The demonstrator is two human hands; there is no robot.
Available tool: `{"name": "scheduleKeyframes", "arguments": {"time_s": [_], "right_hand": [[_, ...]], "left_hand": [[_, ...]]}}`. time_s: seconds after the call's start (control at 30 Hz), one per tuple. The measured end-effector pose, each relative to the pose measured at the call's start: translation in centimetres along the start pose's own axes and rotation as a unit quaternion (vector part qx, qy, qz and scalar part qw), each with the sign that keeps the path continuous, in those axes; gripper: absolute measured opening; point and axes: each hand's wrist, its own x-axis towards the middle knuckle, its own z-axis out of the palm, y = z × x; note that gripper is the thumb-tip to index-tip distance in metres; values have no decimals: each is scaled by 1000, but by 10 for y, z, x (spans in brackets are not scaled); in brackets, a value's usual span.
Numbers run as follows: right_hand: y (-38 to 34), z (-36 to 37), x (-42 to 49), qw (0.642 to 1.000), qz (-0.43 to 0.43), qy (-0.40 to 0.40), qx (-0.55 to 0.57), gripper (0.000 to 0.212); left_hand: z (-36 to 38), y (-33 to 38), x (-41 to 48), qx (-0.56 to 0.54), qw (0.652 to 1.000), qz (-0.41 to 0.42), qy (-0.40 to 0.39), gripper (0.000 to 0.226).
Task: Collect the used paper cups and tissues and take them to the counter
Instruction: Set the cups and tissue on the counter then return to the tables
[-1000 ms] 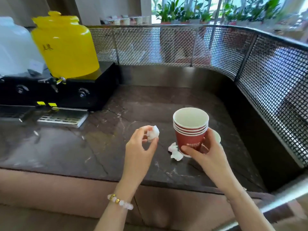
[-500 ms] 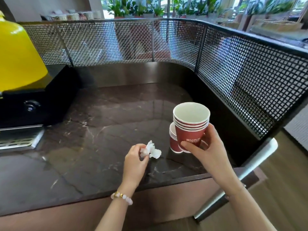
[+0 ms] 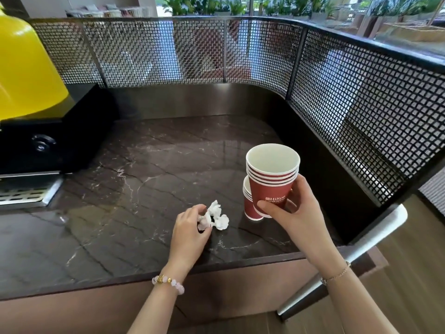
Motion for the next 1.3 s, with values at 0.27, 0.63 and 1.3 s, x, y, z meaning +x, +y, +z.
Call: {"name": "scheduleKeyframes", "arguments": {"time_s": [0.27,0.63,1.3], "right_hand": [[-2,-3,20,1000,-16,-9,14,69],[12,-10,55,999,-18,1,29,65],[47,-1,60,999,17,-45,20,70]], "left_hand": [[-30,27,4,97,991,86,39,40],[-59,66,10,235,955,148,109,45],[-68,90,1,260,939,173,142,43]]}}
